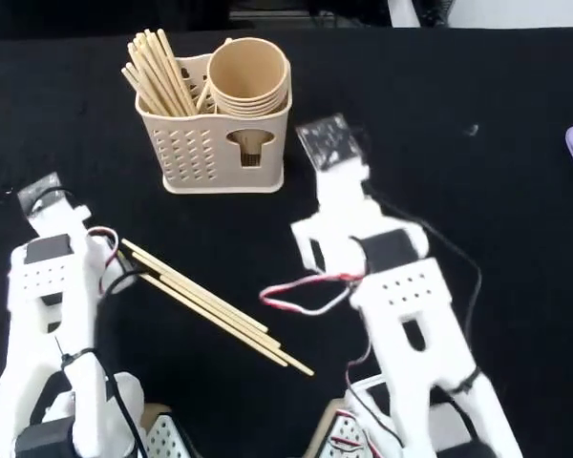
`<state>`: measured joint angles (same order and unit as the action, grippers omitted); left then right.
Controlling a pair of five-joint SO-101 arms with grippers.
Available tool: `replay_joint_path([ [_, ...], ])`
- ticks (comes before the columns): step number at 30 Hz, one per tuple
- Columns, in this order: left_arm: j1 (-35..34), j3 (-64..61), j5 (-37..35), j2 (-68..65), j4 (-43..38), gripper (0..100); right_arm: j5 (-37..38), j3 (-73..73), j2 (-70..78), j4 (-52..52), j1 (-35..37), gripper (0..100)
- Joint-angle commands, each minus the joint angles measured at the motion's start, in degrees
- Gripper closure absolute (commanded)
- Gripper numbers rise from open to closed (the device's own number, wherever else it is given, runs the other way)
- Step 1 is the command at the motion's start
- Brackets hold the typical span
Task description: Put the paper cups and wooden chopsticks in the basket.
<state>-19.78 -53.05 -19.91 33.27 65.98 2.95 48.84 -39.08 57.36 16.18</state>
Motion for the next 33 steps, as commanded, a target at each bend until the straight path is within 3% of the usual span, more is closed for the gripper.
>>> replay_joint_path([
  [1, 3.8, 2.9, -5.8, 1.1, 3.2, 77, 0.0, 6.9, -2.7, -9.7, -1.2, 81.5],
  [4, 8.7, 2.9, -8.7, 1.1, 5.0, 72, 0.1, 8.9, -2.7, -13.9, -1.9, 81.5],
  [11, 19.3, 0.7, -18.1, 1.1, 1.1, 72, 0.1, 10.2, -2.7, -15.4, -3.2, 81.5],
  [17, 19.9, -6.5, -19.5, 1.1, -8.4, 72, 0.1, 10.2, -2.7, -15.4, -3.0, 81.5],
  [27, 19.9, -7.8, -19.5, 0.2, -13.6, 72, 0.0, 10.3, -2.7, -15.2, -2.9, 81.5],
  [33, 20.0, -5.9, -19.4, -8.6, -15.3, 72, -0.1, 10.3, -2.7, -15.2, -2.9, 81.5],
])
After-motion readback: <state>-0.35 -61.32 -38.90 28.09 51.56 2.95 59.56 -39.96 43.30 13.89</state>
